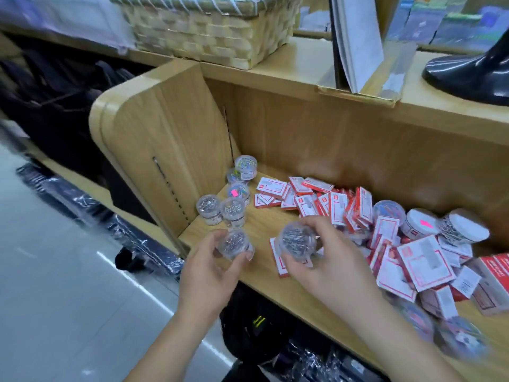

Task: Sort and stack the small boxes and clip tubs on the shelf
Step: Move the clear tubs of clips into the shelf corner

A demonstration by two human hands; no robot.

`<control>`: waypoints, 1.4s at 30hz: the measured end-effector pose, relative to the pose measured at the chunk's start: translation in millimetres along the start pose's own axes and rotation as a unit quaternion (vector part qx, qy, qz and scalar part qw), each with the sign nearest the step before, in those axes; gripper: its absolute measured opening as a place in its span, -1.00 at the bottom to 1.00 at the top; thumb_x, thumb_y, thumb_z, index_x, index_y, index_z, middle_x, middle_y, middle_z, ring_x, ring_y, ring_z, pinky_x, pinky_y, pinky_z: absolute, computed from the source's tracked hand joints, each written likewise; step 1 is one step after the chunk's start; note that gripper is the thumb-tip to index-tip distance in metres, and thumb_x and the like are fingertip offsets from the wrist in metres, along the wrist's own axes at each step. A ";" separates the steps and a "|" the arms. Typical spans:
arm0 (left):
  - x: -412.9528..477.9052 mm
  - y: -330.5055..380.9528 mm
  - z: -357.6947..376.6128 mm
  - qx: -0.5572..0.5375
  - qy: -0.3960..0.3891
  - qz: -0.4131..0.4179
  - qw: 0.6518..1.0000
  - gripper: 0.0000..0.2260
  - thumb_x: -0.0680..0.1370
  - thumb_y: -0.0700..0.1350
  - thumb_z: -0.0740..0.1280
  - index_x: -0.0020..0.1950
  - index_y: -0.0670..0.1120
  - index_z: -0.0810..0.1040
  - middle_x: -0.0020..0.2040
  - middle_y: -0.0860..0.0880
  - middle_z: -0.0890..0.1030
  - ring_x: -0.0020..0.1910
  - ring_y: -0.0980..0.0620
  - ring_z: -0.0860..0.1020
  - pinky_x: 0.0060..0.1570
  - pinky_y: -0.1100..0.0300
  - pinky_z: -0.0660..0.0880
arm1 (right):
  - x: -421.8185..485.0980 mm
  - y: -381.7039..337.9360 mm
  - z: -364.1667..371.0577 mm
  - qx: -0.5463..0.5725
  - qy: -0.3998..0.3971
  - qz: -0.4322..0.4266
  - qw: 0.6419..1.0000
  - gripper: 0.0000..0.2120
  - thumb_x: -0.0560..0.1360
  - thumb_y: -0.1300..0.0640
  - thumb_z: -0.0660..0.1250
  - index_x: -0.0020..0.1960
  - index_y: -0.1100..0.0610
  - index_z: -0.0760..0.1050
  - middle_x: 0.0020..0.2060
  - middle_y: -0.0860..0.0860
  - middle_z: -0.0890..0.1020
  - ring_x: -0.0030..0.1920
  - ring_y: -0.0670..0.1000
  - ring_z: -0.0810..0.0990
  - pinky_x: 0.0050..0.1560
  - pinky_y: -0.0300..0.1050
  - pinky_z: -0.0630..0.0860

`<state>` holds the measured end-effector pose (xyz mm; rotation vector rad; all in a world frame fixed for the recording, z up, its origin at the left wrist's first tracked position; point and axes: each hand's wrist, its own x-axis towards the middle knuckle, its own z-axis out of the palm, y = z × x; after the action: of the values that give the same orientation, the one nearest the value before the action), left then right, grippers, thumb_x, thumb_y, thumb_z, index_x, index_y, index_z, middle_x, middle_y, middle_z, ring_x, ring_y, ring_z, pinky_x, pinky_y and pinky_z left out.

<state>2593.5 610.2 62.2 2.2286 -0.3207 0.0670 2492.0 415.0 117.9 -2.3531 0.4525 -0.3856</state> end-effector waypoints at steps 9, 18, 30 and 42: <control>49.2 -63.6 -28.4 0.094 -0.009 0.063 0.994 -0.61 0.47 0.07 0.52 0.23 0.06 0.51 0.14 0.15 0.55 0.10 0.05 0.54 -0.08 0.13 0.51 | 37.8 -37.3 131.3 0.008 -0.064 0.007 0.998 -0.51 0.40 -0.14 0.43 0.25 -0.23 0.31 0.12 -0.16 0.59 0.15 -0.06 0.58 0.10 -0.03 0.54; 84.9 -79.8 -31.6 0.171 -0.027 0.165 0.971 -0.73 0.53 -0.17 0.44 0.23 -0.06 0.61 0.17 0.00 0.43 -0.13 -0.11 0.59 -0.39 0.09 0.48 | 73.7 -45.1 164.1 0.000 -0.031 0.052 0.998 -0.43 0.39 0.00 0.51 0.34 -0.09 0.39 0.24 -0.07 0.56 0.23 0.04 0.55 0.19 0.03 0.51; 50.3 9.4 12.1 0.020 -0.146 0.282 0.948 -0.75 0.52 -0.02 0.34 0.19 0.02 0.58 0.10 0.06 0.57 0.09 -0.05 0.56 0.06 0.03 0.55 | 19.0 1.5 48.9 -0.008 0.078 0.139 0.987 -0.76 0.44 0.00 0.47 0.10 -0.04 0.62 -0.02 -0.19 0.67 -0.04 -0.17 0.62 0.05 -0.08 0.58; 32.3 60.3 124.7 0.194 -0.203 0.308 0.909 -0.63 0.35 0.22 0.33 -0.01 -0.01 0.51 -0.09 -0.01 0.62 -0.02 -0.14 0.55 -0.10 -0.01 0.45 | -27.9 52.1 1.6 0.032 0.150 0.184 0.971 -0.68 0.40 -0.15 0.39 0.09 -0.04 0.59 -0.07 -0.21 0.68 -0.04 -0.20 0.64 0.05 0.02 0.61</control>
<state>2601.7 470.9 34.9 2.4300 -1.3377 0.0025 2456.6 391.5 76.8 -2.0944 0.9863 -0.5696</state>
